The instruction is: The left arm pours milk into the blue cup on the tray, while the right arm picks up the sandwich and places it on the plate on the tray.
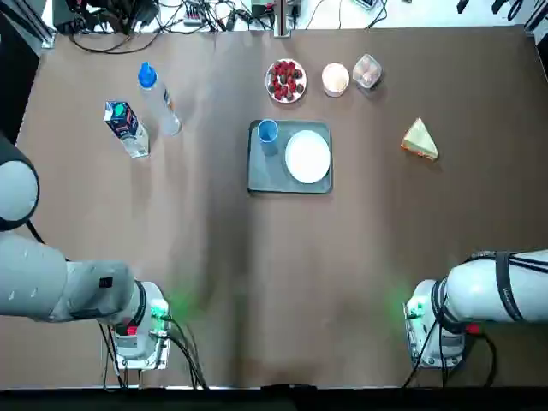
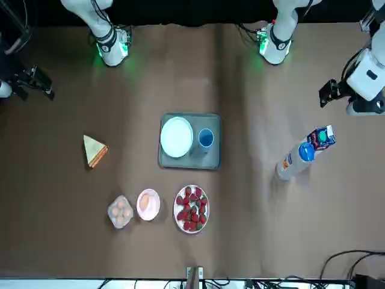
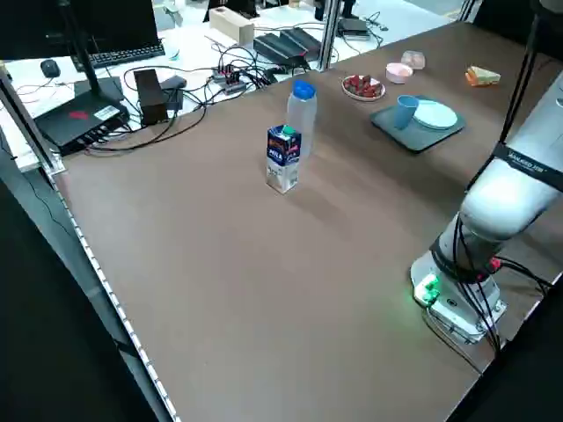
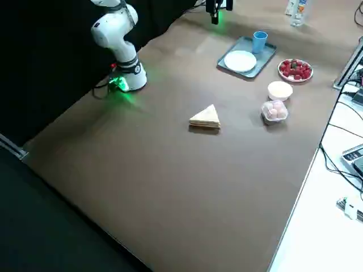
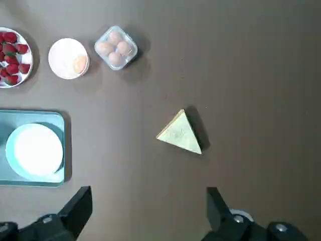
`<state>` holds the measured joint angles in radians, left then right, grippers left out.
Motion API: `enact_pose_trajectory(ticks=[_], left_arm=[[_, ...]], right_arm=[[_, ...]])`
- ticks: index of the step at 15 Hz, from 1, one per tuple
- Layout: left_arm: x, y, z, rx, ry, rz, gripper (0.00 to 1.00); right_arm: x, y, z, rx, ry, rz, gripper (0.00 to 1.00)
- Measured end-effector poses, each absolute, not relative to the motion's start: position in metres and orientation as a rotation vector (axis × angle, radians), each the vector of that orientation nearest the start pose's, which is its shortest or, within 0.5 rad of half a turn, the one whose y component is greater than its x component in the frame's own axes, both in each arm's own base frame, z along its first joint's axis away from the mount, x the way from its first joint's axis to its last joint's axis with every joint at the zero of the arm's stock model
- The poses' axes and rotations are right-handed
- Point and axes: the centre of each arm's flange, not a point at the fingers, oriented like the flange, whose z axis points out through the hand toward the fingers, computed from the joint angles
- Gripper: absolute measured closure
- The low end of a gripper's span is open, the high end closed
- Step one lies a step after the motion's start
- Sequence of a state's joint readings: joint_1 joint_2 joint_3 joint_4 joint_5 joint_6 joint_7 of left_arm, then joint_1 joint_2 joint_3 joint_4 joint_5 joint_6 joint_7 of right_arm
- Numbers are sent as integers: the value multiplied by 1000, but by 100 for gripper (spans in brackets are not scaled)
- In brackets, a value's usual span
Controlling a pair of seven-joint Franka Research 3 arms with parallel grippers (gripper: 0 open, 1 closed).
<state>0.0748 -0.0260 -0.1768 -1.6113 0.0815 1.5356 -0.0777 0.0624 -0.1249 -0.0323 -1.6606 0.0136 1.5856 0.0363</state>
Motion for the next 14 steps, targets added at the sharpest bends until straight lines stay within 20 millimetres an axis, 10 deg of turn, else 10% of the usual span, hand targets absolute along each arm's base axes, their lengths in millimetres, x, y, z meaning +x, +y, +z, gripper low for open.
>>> enact_pose_trajectory(ticks=[14], left_arm=[[559,-47,581,-3072,31,158,0]], right_arm=[[516,17,650,-3122,-2,-75,0]])
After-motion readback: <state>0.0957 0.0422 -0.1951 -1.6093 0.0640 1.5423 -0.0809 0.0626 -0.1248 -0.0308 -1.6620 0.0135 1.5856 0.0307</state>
